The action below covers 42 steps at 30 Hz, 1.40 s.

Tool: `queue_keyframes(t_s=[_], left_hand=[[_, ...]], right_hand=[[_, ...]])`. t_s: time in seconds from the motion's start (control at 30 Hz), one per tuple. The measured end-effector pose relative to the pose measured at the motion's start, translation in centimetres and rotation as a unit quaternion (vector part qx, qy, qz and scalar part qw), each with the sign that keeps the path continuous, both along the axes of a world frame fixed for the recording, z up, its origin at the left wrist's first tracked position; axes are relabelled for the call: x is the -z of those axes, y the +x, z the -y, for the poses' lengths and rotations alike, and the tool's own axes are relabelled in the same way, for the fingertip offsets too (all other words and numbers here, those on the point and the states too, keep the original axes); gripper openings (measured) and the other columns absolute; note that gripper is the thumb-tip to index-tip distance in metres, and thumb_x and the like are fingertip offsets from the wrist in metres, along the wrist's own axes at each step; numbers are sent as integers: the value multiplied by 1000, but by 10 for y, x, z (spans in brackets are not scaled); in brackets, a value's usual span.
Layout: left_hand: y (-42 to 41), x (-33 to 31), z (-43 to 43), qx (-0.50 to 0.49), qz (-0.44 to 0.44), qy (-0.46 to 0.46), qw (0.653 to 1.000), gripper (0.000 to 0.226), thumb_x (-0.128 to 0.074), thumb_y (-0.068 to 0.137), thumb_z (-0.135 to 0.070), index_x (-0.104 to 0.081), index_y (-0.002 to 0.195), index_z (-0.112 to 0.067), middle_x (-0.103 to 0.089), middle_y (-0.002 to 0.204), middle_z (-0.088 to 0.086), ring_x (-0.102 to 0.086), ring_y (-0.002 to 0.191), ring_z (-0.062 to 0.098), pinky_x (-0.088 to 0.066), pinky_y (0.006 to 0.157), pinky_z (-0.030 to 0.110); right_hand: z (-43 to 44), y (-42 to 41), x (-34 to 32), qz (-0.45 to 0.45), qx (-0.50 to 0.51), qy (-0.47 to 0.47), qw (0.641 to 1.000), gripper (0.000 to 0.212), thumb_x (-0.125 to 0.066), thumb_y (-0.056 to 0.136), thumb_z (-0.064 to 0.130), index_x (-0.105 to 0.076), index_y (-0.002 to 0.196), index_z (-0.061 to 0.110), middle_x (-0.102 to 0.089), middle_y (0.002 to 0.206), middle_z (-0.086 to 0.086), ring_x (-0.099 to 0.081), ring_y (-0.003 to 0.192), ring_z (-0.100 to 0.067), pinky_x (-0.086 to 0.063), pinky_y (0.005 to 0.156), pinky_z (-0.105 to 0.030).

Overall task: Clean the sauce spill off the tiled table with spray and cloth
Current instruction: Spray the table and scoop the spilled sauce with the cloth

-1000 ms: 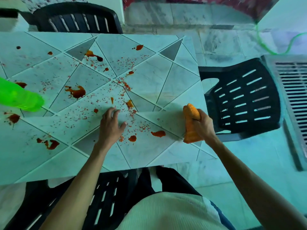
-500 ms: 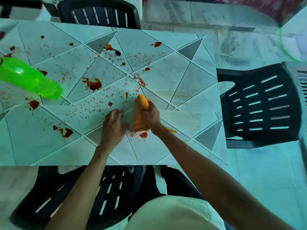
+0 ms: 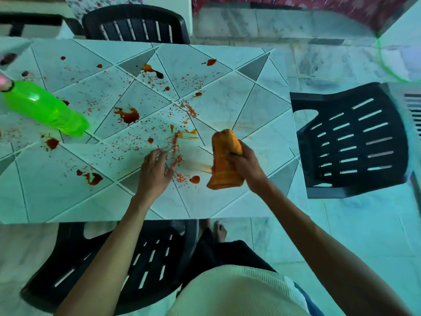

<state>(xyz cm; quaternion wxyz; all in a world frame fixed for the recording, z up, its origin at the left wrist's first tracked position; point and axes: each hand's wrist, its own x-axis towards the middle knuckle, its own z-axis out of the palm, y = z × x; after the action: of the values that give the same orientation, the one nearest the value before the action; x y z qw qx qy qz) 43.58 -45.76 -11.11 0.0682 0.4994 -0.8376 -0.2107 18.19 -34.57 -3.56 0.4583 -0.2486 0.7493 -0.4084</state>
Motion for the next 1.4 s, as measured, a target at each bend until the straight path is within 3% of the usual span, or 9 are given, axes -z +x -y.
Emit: queue_keyframes(t_s=[0.13,0.3,0.4,0.53,0.9,1.0,1.17,1.33,1.4], left_hand=[[0,-2,-17,6,14,-10,1000,51,-68,89,-28,-52,134,-9,-48,135,11,-44,126,30,-45,100,45],[9,-3,-39,1,33,-12,999,54,-69,88,-28,-50,135,-10,-44,140,11,-39,131,30,-38,106,46],[18,-3,-48,-5,32,-7,999,55,-68,88,-31,-49,136,-11,-42,142,9,-37,132,29,-37,107,45],[36,-3,-47,-12,34,-9,999,54,-69,87,-31,-51,133,-10,-46,137,9,-43,128,30,-41,105,46],[95,-1,-13,8,27,-18,999,59,-69,88,-35,-50,136,-6,-46,136,14,-43,126,32,-44,102,47],[105,-2,-4,42,19,-21,999,58,-67,89,-37,-50,135,-7,-47,134,14,-43,126,31,-44,102,45],[119,-2,3,82,16,-14,996,60,-67,88,-37,-49,137,-9,-44,138,13,-40,130,31,-41,107,46],[127,-1,3,106,22,0,994,65,-69,86,-40,-46,140,-10,-41,143,14,-38,133,31,-35,110,43],[130,1,3,109,19,2,994,66,-70,86,-40,-46,139,-10,-41,143,14,-37,133,30,-34,110,43]], right_hand=[[-59,-33,-5,-8,47,18,999,29,-57,85,5,-64,100,29,-70,99,-11,-69,90,-31,-58,84,-58],[-88,-31,18,-27,87,58,994,23,-59,92,6,-61,110,20,-69,102,-13,-66,96,-35,-57,85,-52],[-73,1,36,-17,86,59,994,30,-57,88,2,-61,113,19,-66,96,-5,-63,90,-29,-55,74,-40],[-29,62,38,11,70,36,997,46,-53,88,1,-58,129,22,-64,106,0,-61,94,-22,-52,73,-33],[72,166,31,46,-12,41,998,53,-52,90,10,-48,142,19,-62,129,-14,-59,114,-34,-51,99,-53],[52,159,23,38,27,19,999,45,-53,92,8,-53,136,16,-64,125,-13,-61,110,-33,-52,97,-53],[-12,139,13,16,123,-30,992,38,-58,94,5,-57,131,16,-68,113,-7,-66,95,-22,-56,81,-36],[-54,134,35,-36,202,33,978,37,-60,81,18,-63,118,18,-68,104,-6,-63,93,-25,-55,87,-50],[-52,146,42,-19,227,48,972,28,-58,86,13,-62,114,17,-66,99,-6,-61,91,-26,-56,79,-46]])
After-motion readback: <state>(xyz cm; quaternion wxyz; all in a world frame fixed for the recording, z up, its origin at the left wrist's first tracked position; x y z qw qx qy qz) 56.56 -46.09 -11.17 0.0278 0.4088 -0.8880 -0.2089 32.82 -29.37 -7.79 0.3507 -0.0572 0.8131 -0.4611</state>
